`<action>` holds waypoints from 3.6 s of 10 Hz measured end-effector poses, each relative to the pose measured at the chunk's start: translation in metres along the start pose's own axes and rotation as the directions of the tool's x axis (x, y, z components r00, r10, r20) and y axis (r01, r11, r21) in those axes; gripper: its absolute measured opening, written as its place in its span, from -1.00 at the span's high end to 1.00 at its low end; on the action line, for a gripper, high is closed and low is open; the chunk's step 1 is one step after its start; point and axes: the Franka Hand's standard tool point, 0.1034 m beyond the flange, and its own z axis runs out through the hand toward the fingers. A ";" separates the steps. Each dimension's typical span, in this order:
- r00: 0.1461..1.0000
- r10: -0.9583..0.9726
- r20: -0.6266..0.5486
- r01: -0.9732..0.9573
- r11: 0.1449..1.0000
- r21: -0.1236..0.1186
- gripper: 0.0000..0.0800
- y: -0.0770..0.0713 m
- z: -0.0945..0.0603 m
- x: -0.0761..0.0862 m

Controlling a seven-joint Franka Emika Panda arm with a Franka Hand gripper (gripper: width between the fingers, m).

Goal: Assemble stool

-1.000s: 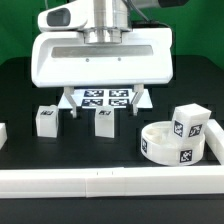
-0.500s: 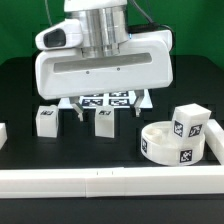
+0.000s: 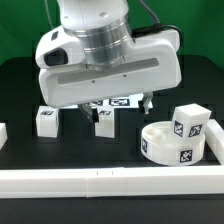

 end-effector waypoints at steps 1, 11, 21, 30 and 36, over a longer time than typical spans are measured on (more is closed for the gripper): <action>0.997 0.041 0.060 -0.041 0.999 -0.001 -0.62 0.004 -0.002 -0.004; 0.752 0.249 0.610 -0.209 0.968 -0.138 -0.62 0.034 0.014 -0.037; 0.798 0.229 0.557 -0.188 0.973 -0.131 -0.62 0.034 0.046 -0.026; 0.806 0.236 0.543 -0.196 0.972 -0.132 0.19 0.037 0.052 -0.025; 0.787 0.205 0.582 -0.170 0.979 -0.116 0.19 0.010 -0.022 -0.024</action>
Offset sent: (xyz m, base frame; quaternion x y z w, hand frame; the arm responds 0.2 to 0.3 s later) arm -0.0087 -0.0201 -0.0002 -0.0894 -0.2001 0.1039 0.9701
